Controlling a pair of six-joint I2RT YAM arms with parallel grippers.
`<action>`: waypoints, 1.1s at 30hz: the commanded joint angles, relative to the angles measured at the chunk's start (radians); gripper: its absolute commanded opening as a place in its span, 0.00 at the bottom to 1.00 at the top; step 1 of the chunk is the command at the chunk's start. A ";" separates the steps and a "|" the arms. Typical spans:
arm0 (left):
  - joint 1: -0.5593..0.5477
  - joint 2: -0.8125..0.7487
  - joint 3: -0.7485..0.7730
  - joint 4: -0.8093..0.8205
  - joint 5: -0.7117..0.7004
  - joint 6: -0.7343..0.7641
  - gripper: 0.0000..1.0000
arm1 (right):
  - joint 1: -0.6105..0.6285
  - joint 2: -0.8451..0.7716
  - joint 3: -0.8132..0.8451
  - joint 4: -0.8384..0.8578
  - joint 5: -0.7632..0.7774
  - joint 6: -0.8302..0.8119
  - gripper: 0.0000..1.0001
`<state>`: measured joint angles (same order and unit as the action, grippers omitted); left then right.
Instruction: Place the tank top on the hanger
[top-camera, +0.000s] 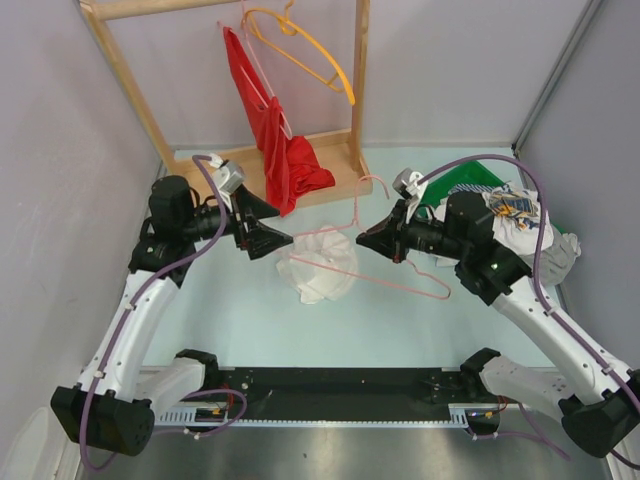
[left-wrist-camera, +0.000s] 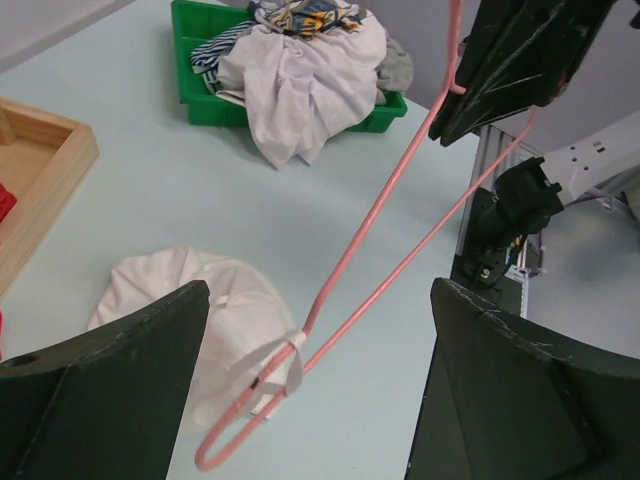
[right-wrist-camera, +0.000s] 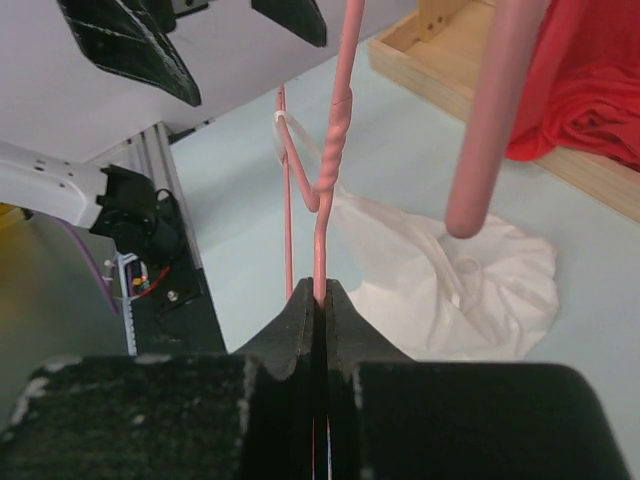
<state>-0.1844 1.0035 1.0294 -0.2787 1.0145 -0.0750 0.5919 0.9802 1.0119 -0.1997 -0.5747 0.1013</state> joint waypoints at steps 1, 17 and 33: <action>-0.001 0.006 -0.023 0.105 0.117 -0.023 0.96 | 0.005 0.026 -0.007 0.163 -0.149 0.043 0.00; -0.133 0.069 -0.026 0.098 0.206 -0.029 0.77 | 0.052 0.121 0.013 0.250 -0.260 0.058 0.00; -0.185 0.080 -0.003 -0.025 0.170 0.073 0.00 | 0.049 0.155 0.024 0.215 -0.260 0.025 0.00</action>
<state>-0.3664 1.1034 1.0077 -0.3077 1.1904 -0.0429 0.6342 1.1332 0.9974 -0.0216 -0.8192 0.1524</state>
